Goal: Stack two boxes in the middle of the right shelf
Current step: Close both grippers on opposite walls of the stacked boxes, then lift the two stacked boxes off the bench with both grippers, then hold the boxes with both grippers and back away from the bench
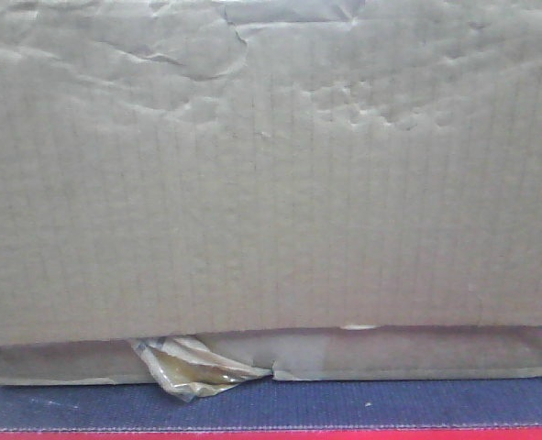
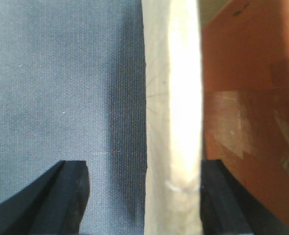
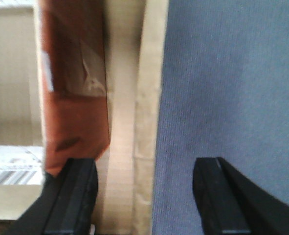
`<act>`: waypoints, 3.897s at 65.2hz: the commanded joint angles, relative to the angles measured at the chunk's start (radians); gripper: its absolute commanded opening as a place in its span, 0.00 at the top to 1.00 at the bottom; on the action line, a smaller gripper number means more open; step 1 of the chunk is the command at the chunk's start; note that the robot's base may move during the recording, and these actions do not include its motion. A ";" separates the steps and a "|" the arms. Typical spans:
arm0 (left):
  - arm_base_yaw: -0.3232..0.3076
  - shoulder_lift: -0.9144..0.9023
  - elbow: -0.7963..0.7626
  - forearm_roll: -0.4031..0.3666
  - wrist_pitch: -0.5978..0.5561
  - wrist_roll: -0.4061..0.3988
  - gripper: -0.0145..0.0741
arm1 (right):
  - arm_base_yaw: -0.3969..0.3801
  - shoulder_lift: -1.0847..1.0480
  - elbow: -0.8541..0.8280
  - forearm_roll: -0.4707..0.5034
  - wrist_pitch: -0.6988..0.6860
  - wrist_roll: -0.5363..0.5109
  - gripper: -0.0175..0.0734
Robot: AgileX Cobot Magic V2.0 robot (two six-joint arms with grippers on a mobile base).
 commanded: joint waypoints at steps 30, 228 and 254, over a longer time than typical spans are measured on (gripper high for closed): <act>0.003 -0.012 0.008 -0.005 -0.003 -0.001 0.43 | 0.002 0.011 0.010 -0.009 -0.006 0.016 0.49; 0.063 -0.022 -0.241 0.328 -0.480 -0.033 0.96 | -0.008 0.009 -0.196 -0.455 -0.504 0.284 0.97; 0.063 -0.022 -0.241 0.328 -0.480 -0.033 0.96 | -0.008 0.009 -0.196 -0.455 -0.504 0.284 0.97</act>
